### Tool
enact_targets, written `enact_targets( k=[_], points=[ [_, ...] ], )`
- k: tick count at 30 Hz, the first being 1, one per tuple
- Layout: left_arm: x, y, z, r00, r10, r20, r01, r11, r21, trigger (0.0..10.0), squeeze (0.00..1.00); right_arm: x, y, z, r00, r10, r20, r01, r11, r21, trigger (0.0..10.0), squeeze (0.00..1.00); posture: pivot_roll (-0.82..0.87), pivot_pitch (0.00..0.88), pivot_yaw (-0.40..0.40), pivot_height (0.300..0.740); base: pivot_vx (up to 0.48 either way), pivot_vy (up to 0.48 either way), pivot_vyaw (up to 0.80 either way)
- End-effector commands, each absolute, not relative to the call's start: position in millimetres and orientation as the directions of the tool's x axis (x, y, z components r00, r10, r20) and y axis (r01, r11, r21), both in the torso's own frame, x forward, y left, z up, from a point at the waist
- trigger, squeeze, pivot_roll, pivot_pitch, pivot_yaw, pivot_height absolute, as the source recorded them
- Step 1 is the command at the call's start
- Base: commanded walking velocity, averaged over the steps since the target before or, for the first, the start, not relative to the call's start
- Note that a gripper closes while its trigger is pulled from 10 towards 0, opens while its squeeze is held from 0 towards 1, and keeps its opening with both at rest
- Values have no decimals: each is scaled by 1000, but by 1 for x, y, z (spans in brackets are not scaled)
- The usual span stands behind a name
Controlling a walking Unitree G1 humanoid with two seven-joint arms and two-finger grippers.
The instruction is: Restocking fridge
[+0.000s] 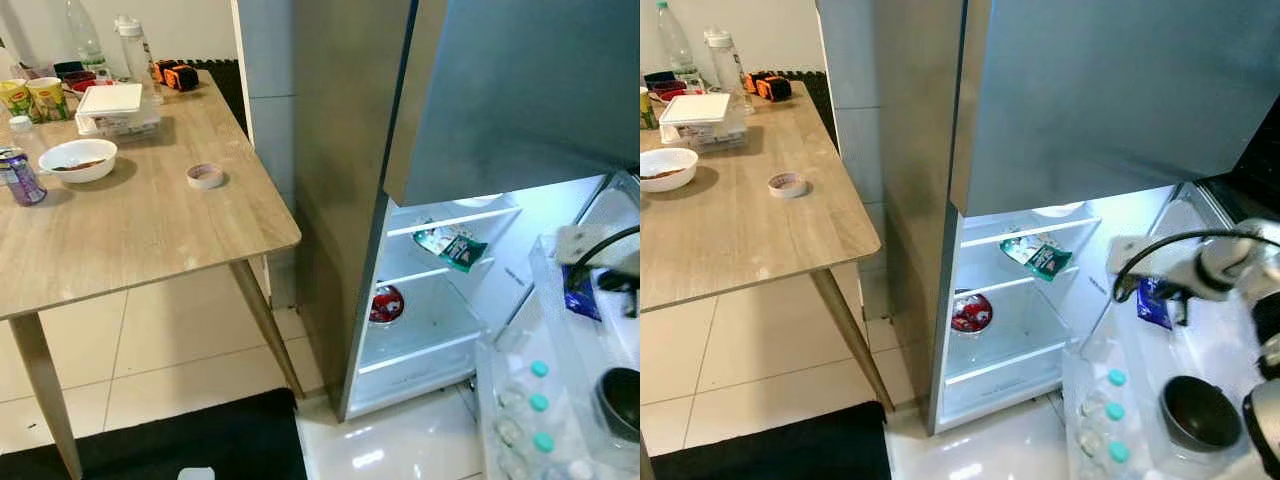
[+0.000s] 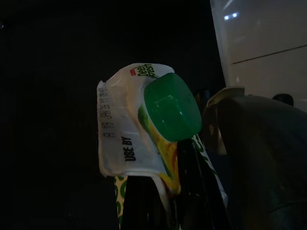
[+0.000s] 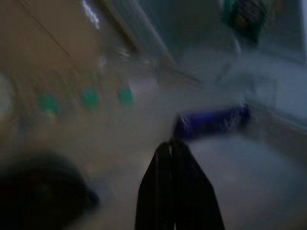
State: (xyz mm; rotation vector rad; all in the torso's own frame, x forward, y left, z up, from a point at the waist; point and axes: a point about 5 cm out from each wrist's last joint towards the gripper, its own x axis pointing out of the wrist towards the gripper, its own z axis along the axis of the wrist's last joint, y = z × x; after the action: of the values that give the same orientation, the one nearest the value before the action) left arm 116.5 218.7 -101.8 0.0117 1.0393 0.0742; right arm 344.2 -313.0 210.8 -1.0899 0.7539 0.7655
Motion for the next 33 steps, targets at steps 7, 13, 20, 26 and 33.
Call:
enact_targets(
  k=[7, 13, 20, 26, 33],
  points=[
    [111, 214, -105, 487, 52, -872, -47, 998, 33, 10000, 0, 331, -274, 144, 358, 361, -861, -928, 239, -285, 10000, 0, -89, 0, -39, 740, 0, 0, 0],
    [110, 213, -105, 486, 53, -872, -53, 998, 31, 10000, 0, 310, -276, 89, 305, 264, -915, -924, 313, -218, 10000, 0, -78, 0, -40, 740, 0, 0, 0],
    [108, 213, -105, 483, 53, -874, -54, 998, 31, 10000, 0, 300, -294, 71, 338, 81, -938, -882, 374, -286, 10000, 0, -78, 0, -40, 740, 0, 0, 0],
    [109, 213, -105, 485, 53, -873, -54, 998, 31, 10000, 0, 299, -293, 64, 354, 79, -932, -860, 417, -292, 10000, 0, -78, 0, -40, 740, 0, 0, 0],
    [110, 215, -105, 486, 55, -872, -51, 998, 35, 10000, 0, 295, -318, 69, 397, -71, -915, -798, 467, -382, 10000, 0, -78, 0, -42, 740, 0, 0, 0]
  ],
)
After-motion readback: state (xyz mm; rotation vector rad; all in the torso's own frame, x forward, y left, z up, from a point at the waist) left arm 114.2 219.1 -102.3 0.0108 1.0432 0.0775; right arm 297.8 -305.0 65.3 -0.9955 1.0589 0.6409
